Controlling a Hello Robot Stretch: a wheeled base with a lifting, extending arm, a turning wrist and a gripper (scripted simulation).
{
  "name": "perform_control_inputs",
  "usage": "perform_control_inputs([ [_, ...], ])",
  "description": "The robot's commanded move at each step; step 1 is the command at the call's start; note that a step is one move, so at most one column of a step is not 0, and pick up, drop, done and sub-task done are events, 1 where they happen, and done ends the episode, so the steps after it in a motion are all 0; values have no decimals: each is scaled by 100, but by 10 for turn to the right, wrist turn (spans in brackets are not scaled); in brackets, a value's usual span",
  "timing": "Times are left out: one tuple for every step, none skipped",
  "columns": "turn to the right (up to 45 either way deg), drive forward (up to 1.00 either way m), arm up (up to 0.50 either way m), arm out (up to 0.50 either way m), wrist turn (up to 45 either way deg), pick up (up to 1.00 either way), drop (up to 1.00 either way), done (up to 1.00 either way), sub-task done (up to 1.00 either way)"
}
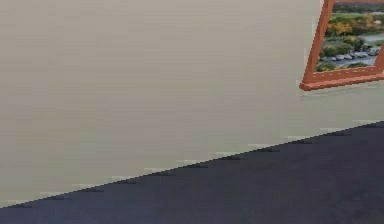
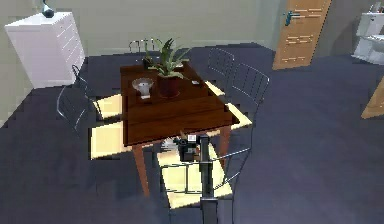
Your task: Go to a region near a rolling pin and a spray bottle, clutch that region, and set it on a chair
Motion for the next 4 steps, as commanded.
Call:
perform_control_inputs([
  [0,0,-32,0,0,0,0,0,0],
  [0,0,0,0,0,0,100,0,0],
  [0,0,10,0,0,0,0,0,0],
  [0,0,0,-8,0,0,0,0,0],
])
